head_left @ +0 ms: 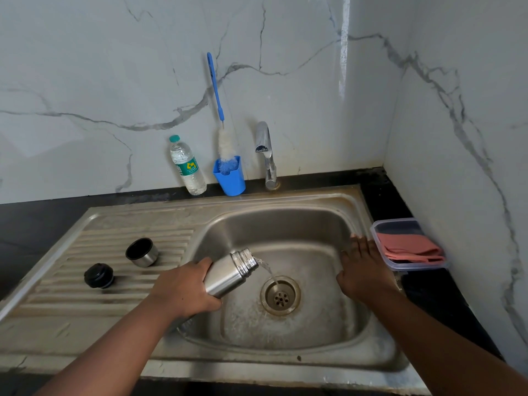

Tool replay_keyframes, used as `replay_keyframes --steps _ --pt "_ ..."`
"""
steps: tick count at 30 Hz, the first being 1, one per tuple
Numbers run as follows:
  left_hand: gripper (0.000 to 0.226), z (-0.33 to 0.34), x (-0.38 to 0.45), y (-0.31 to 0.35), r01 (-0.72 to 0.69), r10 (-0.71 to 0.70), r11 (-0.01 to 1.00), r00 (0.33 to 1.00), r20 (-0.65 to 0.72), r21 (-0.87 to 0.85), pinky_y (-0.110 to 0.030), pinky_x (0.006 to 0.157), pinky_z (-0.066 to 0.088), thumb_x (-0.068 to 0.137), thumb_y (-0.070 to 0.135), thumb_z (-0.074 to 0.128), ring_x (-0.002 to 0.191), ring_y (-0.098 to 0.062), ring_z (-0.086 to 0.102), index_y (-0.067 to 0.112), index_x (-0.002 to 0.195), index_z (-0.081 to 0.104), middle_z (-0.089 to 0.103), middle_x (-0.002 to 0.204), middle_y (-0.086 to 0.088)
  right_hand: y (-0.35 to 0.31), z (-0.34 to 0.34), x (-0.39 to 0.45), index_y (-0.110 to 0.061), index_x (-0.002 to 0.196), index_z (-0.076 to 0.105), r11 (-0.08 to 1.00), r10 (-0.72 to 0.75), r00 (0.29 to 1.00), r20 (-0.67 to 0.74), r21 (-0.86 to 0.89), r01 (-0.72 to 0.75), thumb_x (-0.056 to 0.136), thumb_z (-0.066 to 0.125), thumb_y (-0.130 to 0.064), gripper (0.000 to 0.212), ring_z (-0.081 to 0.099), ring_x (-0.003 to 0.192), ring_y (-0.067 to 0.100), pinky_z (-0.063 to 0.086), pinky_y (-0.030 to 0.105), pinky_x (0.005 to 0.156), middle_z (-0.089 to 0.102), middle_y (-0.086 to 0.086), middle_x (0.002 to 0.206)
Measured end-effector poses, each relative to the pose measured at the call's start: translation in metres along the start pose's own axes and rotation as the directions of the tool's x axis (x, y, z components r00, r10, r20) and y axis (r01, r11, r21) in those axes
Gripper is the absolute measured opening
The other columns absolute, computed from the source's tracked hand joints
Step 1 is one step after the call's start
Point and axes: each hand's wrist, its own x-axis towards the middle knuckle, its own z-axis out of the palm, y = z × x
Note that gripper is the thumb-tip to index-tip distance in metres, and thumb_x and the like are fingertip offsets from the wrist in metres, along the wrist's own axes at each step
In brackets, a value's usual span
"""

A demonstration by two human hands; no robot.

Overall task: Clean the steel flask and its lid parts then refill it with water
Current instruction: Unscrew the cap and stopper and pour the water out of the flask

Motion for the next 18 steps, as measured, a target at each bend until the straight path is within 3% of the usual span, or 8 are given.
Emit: replay_keyframes --steps 18 --pt "0.059 -0.0011 0.0004 -0.0032 0.020 -0.020 1.000 1.000 0.019 -0.009 -0.028 0.063 0.040 0.057 0.063 0.066 0.086 -0.015 0.060 0.034 0.104 0.045 0.051 0.090 0.013 0.0015 -0.0043 -0.0028 0.000 0.090 0.075 0.998 -0.007 1.000 0.005 -0.060 0.007 0.064 0.036 -0.035 0.059 0.060 0.108 0.049 0.023 0.045 0.103 0.061 0.034 0.117"
